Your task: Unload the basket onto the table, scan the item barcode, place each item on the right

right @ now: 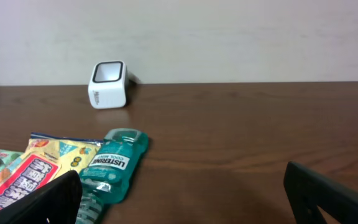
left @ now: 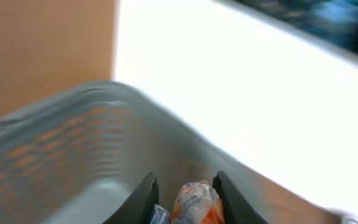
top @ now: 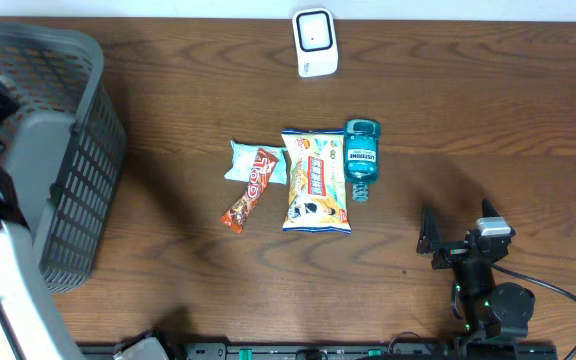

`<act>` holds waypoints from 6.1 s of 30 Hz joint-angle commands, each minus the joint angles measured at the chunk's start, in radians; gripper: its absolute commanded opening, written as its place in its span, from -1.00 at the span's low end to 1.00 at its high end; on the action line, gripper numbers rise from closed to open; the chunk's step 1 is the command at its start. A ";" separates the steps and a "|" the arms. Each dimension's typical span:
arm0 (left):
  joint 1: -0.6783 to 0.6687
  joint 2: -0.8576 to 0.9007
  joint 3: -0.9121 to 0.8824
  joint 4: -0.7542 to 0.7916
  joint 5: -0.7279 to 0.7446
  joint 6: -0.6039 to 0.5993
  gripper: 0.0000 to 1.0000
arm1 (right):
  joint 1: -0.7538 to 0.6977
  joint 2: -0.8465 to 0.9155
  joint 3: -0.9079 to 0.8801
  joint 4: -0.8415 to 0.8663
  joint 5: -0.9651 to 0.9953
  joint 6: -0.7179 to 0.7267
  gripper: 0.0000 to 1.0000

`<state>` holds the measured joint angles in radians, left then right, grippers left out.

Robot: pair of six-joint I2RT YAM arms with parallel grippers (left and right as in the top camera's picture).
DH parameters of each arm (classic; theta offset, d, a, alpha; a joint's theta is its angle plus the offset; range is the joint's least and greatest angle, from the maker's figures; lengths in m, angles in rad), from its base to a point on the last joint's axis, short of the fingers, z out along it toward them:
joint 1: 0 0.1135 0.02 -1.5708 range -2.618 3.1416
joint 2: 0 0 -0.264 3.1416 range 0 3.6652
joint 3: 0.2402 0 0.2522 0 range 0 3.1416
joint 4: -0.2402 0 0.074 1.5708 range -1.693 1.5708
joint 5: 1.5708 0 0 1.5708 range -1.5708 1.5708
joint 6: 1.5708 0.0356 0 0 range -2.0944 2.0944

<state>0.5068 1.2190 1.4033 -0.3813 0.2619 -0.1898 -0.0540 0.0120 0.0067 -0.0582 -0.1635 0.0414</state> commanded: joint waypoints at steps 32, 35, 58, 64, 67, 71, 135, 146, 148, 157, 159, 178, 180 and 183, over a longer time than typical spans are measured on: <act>-0.960 0.730 -0.171 -0.193 0.085 0.021 -0.85 | 0.001 -0.003 -0.001 -0.004 0.000 0.006 0.98; -0.969 0.762 -0.174 -0.192 0.058 0.021 -0.84 | 0.001 -0.003 -0.001 -0.004 0.000 0.006 0.99; -0.969 0.803 -0.233 -0.125 0.058 0.020 0.99 | 0.001 -0.003 -0.001 -0.004 0.000 0.006 0.98; -0.968 0.721 -0.217 -0.119 -0.036 0.024 1.00 | 0.001 -0.003 -0.001 -0.004 0.000 0.006 0.98; -0.968 0.617 -0.192 -0.124 -0.145 0.042 1.00 | 0.001 -0.003 -0.001 -0.004 0.000 0.006 0.98; -0.968 0.424 -0.157 -0.090 -0.246 0.142 0.99 | 0.001 -0.003 -0.001 -0.004 0.000 0.006 0.98; -0.505 -1.041 -0.553 0.132 -0.308 0.195 0.98 | 0.002 0.121 0.173 0.230 -0.246 0.223 0.98; -0.506 -1.025 -0.553 0.364 -0.306 0.105 0.98 | 0.095 0.966 1.024 -0.378 -0.230 0.076 0.99; -0.506 -1.019 -0.552 0.412 -0.306 0.105 0.98 | 0.148 1.125 1.208 -0.564 -0.187 0.071 0.99; -0.506 -1.019 -0.554 0.262 -0.306 -0.011 0.98 | 0.201 1.489 1.405 -0.764 -0.262 0.064 0.98; -0.506 -1.023 -0.554 0.261 -0.299 -0.016 0.98 | 0.202 1.544 1.405 -0.774 -0.261 0.065 0.99; -0.523 -1.216 -0.640 0.228 -0.142 -0.018 0.98 | 0.501 1.703 1.405 -0.804 0.188 0.159 0.99; -0.525 -1.216 -0.641 0.225 -0.142 -0.019 0.98 | 0.560 1.709 1.405 -0.811 0.277 0.175 0.99; -0.525 -1.216 -0.642 0.225 -0.142 -0.018 0.98 | 0.647 1.727 1.405 -0.808 0.419 0.192 0.98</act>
<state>-0.0151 0.0074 0.7635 -0.1585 0.1040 -0.2062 0.5400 1.7172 1.4014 -0.8665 0.0551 0.1848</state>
